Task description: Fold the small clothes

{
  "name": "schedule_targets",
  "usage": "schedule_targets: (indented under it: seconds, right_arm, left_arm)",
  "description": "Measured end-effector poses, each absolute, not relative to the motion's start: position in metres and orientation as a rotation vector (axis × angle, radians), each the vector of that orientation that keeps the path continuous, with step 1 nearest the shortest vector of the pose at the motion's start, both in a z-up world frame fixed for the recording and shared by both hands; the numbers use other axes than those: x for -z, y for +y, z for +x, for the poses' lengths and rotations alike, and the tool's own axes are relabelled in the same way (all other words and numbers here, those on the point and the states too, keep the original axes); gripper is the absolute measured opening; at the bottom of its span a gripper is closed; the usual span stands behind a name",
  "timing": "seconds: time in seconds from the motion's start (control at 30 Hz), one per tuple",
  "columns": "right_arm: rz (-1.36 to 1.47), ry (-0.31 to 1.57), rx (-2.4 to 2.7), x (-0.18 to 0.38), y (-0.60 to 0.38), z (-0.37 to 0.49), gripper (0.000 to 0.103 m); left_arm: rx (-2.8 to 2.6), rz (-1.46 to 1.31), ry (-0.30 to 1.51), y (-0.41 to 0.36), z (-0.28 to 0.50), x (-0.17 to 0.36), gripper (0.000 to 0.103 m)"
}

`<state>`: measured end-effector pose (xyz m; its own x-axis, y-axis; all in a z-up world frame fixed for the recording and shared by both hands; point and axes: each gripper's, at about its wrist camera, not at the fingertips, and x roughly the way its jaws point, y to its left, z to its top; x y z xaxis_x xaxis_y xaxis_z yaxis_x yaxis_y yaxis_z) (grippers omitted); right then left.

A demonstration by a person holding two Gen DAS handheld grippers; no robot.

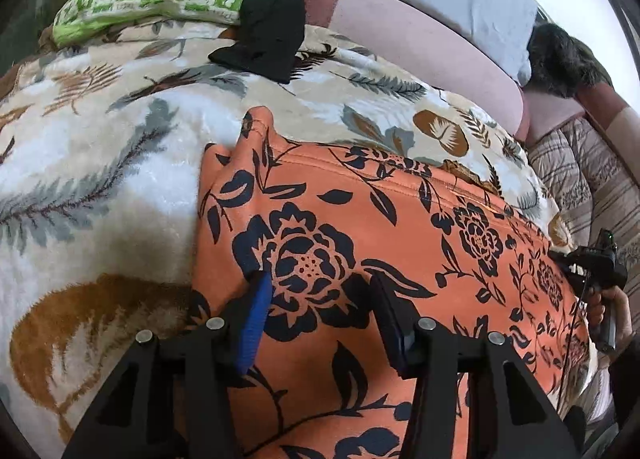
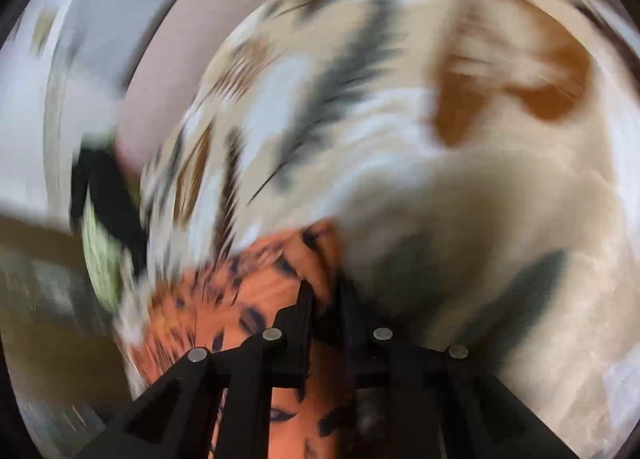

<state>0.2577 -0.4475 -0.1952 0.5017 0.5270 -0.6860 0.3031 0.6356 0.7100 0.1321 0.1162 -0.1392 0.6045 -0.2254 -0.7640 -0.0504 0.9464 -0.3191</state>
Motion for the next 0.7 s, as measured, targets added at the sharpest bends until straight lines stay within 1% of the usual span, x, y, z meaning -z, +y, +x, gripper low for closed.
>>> schedule_targets:
  seconds: [0.07,0.1,0.13,0.17,0.23,0.27,0.3,0.33,0.43,0.47,0.5,0.53,0.57,0.7]
  right_arm:
    - [0.928,1.036,-0.185,0.195,-0.446,0.252,0.013]
    - [0.962,1.012,-0.202,0.194,-0.448,0.247,0.014]
    - [1.007,0.996,-0.206,0.195,-0.451,0.241,0.016]
    - [1.026,1.001,-0.193,0.195,-0.454,0.237,0.022]
    - [1.013,1.001,-0.181,0.188,-0.457,0.22,0.056]
    - [0.981,0.991,-0.198,0.179,-0.455,0.207,0.063]
    - [0.942,0.997,-0.209,0.172,-0.451,0.196,0.067]
    - [0.91,1.017,-0.226,0.168,-0.447,0.185,0.067]
    - [0.832,1.109,-0.303,0.169,-0.43,0.152,0.068]
    - [0.81,1.124,-0.318,0.173,-0.425,0.145,0.068]
    - [0.772,1.11,-0.34,0.174,-0.419,0.139,0.065]
    - [0.694,1.126,-0.329,0.174,-0.415,0.137,0.035]
    - [0.723,1.146,-0.323,0.179,-0.417,0.137,0.018]
    - [0.855,1.112,-0.302,0.183,-0.427,0.129,0.018]
  left_arm:
    - [0.106,-0.303,0.92,0.114,0.131,0.14,0.051]
    - [0.105,-0.302,0.924,0.113,0.131,0.14,0.052]
    - [0.105,-0.307,0.928,0.113,0.131,0.138,0.052]
    - [0.104,-0.313,0.931,0.114,0.131,0.136,0.052]
    - [0.102,-0.331,0.932,0.114,0.127,0.13,0.052]
    - [0.103,-0.335,0.925,0.114,0.126,0.127,0.052]
    - [0.103,-0.336,0.916,0.114,0.123,0.123,0.053]
    - [0.104,-0.336,0.91,0.114,0.121,0.121,0.053]
    - [0.103,-0.326,0.898,0.11,0.113,0.114,0.058]
    - [0.099,-0.321,0.897,0.108,0.112,0.114,0.059]
    - [0.098,-0.318,0.903,0.106,0.111,0.115,0.059]
    - [0.086,-0.315,0.919,0.105,0.111,0.118,0.059]
    - [0.076,-0.316,0.93,0.105,0.112,0.119,0.059]
    - [0.037,-0.337,0.94,0.109,0.107,0.117,0.059]
